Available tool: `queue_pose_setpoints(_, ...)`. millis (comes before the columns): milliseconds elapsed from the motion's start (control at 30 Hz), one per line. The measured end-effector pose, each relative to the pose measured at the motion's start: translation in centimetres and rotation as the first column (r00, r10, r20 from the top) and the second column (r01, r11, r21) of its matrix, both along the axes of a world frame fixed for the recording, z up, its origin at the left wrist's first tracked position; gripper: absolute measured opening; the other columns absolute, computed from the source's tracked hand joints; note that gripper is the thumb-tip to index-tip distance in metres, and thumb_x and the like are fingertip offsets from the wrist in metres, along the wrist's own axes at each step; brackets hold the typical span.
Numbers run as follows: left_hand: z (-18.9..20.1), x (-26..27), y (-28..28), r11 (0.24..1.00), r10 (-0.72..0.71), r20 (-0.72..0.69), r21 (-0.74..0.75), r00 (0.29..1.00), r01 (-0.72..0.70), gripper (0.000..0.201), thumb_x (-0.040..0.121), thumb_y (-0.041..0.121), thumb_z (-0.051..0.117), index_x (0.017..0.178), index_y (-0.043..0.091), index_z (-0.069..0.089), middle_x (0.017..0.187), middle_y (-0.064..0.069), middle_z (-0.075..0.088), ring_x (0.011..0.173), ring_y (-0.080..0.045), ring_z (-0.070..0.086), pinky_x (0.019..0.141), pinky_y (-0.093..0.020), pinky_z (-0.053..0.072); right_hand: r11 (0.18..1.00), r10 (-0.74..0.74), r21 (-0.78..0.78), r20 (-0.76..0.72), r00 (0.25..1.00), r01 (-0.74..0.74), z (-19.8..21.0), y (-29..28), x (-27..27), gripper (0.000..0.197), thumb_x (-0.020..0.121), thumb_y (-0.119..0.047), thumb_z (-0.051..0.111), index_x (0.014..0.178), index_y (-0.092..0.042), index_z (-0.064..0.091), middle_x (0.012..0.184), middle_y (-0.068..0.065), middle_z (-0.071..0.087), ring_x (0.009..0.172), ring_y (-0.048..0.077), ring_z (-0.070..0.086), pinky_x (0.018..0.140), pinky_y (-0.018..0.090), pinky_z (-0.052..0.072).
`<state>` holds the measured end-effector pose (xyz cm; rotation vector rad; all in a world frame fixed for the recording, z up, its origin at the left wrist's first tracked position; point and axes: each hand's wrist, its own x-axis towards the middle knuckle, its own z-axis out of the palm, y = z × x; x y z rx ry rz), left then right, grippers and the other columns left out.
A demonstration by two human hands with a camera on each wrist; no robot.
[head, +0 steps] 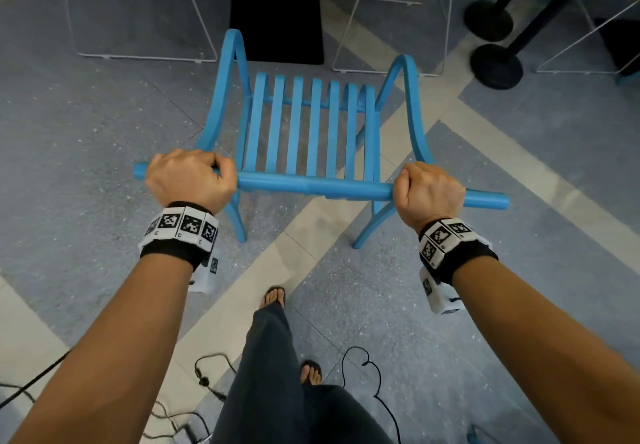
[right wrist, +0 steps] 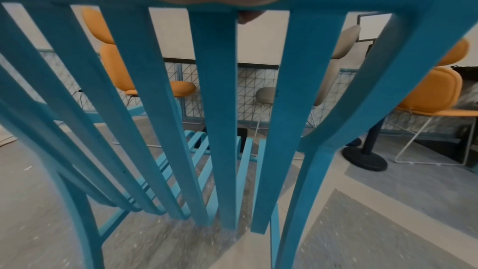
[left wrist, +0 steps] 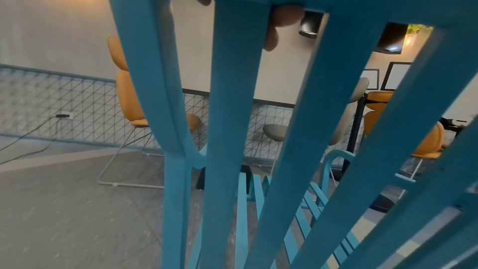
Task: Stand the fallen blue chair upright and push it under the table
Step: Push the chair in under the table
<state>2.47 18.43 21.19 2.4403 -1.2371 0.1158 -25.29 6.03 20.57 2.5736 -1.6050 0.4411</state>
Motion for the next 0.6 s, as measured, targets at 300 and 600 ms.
queue_pose_setpoints(300, 1.1, 9.0, -11.2, 1.000, 0.009, 0.002, -0.012, 1.000, -0.009, 0.037, 0.072, 0.023, 0.043, 0.047, 0.004, 0.064, 0.039, -0.018, 0.058, 0.038, -0.032, 0.050, 0.050, -0.030, 0.041, 1.000, 0.026, 0.017, 0.022, 0.999, -0.026, 0.6, -12.2, 10.0, 0.036, 0.078, -0.027, 0.030, 0.053, -0.010, 0.050, 0.049, 0.006, 0.053, 0.045, 0.024, 0.044, 0.044, 0.020, 0.012)
queue_pose_setpoints(600, 0.7, 16.3, -21.2, 0.998, 0.061, 0.022, 0.029, 0.998, -0.062, 0.036, 0.073, 0.024, 0.045, 0.052, 0.002, 0.065, 0.046, -0.022, 0.060, 0.044, -0.035, 0.051, 0.052, -0.029, 0.028, 0.999, 0.000, 0.032, 0.039, 0.999, -0.001, 0.6, -22.3, 17.2, 0.032, 0.073, -0.028, 0.034, 0.051, -0.011, 0.051, 0.049, 0.005, 0.055, 0.046, 0.019, 0.036, 0.044, 0.018, 0.010)
